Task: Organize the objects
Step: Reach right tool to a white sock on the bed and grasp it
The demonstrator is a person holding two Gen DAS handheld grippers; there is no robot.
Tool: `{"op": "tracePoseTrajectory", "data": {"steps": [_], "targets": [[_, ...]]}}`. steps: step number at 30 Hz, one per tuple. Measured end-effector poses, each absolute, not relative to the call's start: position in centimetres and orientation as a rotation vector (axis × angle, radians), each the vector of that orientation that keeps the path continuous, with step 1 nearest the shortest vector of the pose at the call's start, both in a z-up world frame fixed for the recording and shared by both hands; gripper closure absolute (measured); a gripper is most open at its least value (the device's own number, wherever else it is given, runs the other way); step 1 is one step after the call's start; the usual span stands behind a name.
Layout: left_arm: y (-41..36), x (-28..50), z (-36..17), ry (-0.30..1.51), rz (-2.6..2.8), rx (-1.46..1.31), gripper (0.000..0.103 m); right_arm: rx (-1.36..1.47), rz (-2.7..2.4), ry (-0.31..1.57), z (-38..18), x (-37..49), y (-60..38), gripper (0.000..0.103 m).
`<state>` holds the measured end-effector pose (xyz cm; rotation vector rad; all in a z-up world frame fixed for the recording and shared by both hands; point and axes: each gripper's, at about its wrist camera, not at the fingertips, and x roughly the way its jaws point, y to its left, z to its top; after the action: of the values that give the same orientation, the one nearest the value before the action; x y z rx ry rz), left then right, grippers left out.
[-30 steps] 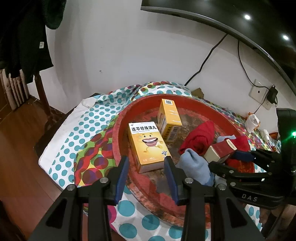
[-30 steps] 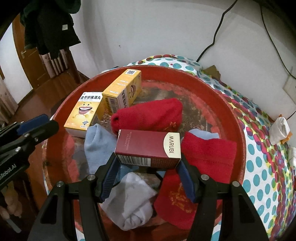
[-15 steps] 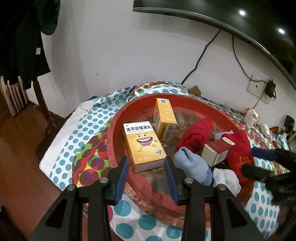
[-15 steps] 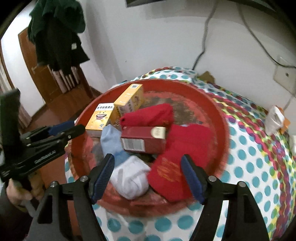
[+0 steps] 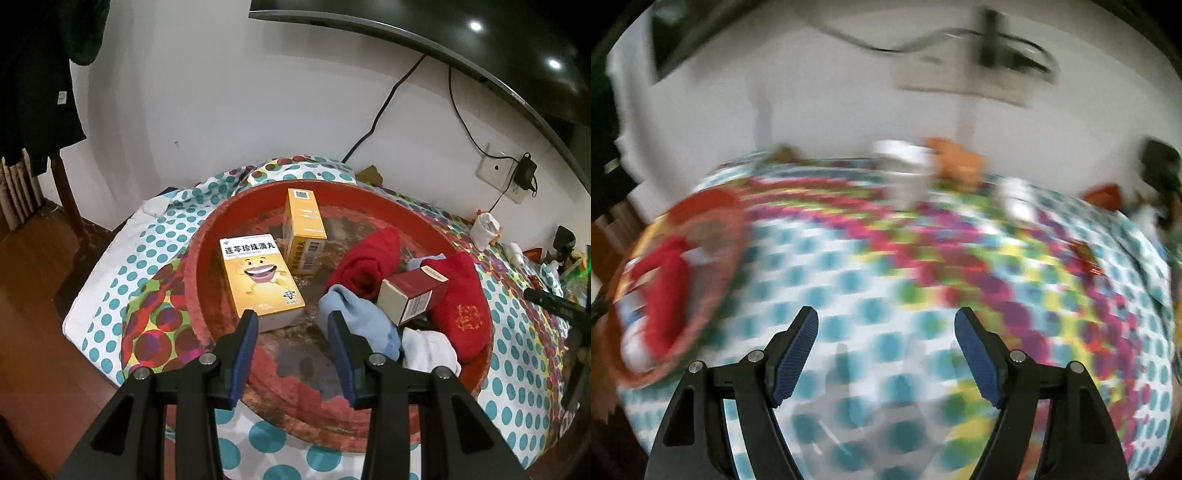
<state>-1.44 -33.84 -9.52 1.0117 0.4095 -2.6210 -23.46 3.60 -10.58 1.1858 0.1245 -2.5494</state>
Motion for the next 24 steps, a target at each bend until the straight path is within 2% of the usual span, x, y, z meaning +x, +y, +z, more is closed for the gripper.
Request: {"op": "tracePoseTrajectory", "data": {"steps": [9, 14, 20, 21, 24], "targets": [[-32.2, -1.8, -9.7, 0.306, -2.648, 1.035, 0.063, 1.291, -2.695, 0.026, -12.2, -32.0, 8.8, 0.028], [-31.2, -1.7, -9.2, 0.262, -2.702, 1.001, 0.063, 1.307, -2.738, 0.078, -12.7, -35.9, 8.9, 0.028], [-30.5, -1.9, -9.3, 0.224, -2.746, 1.012, 0.063, 1.344, -2.751, 0.034, -13.4, -40.0, 9.2, 0.029], [-30.2, -1.9, -9.3, 0.2, -2.749, 1.008, 0.063, 1.345, -2.744, 0.021, -13.6, -40.5, 9.2, 0.031], [-29.5, -2.2, -9.6, 0.138, -2.75, 1.027, 0.063, 1.365, -2.743, 0.053, -14.0, -41.4, 9.0, 0.044]]}}
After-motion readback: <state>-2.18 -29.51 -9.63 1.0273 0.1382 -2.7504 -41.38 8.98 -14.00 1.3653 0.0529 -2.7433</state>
